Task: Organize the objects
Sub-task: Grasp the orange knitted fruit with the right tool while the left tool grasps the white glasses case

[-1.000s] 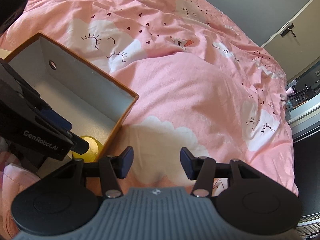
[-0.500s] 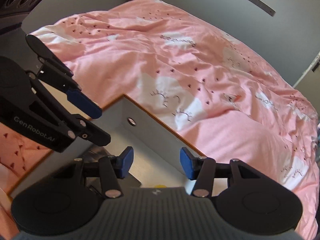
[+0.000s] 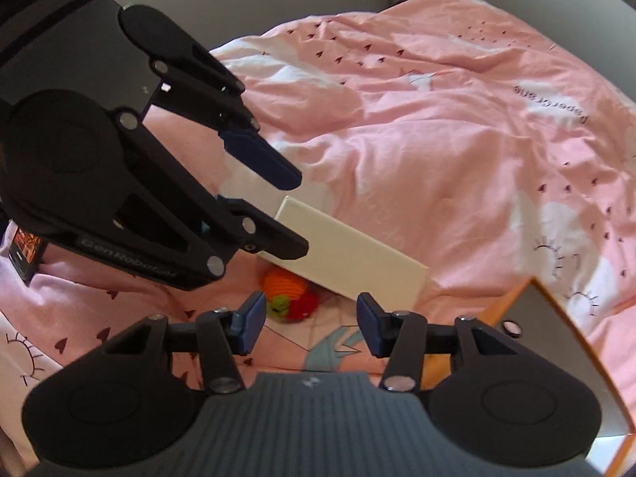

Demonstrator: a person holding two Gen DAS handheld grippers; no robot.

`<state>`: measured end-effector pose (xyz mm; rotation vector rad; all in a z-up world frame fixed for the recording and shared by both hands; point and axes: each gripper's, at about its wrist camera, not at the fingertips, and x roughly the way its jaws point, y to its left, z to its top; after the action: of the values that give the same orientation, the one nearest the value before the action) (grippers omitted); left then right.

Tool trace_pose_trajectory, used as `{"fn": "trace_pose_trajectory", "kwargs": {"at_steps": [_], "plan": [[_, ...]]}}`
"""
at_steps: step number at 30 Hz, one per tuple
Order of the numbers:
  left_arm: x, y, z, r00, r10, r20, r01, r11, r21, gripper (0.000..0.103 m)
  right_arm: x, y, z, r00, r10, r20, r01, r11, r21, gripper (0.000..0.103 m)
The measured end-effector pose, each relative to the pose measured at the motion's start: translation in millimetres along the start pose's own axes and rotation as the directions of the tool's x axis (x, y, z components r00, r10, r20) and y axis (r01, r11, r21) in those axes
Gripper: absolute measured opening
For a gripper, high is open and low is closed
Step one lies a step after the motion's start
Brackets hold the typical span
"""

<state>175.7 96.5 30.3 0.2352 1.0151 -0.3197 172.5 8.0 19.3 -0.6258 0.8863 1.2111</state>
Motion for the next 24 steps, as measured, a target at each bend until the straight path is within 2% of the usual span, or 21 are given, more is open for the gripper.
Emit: {"fn": "trace_pose_trajectory", "kwargs": {"at_steps": [4,9,15,24], "plan": [[7.8,9.4,-17.2,0.999,0.022,-0.031,-0.020,0.998,0.060,0.046,48.4,4.5,7.6,0.994,0.054,-0.092,-0.053,0.998,0.021,0.045],[17.2,21.8,-28.8,0.998,0.002,-0.055,0.003,0.996,0.094,0.047,89.5,-4.2,14.2,0.983,0.083,-0.162,-0.075,0.996,0.057,0.045],[31.9,37.5,-31.2,0.997,-0.004,-0.072,0.011,0.996,0.085,0.051,121.2,-8.2,20.9,0.969,0.105,-0.222,-0.091,0.993,0.071,0.047],[55.9,57.9,-22.2,0.992,-0.055,-0.115,0.060,0.997,0.040,0.054,143.9,-11.6,25.8,0.951,0.101,-0.291,-0.075,0.992,0.100,0.050]]}}
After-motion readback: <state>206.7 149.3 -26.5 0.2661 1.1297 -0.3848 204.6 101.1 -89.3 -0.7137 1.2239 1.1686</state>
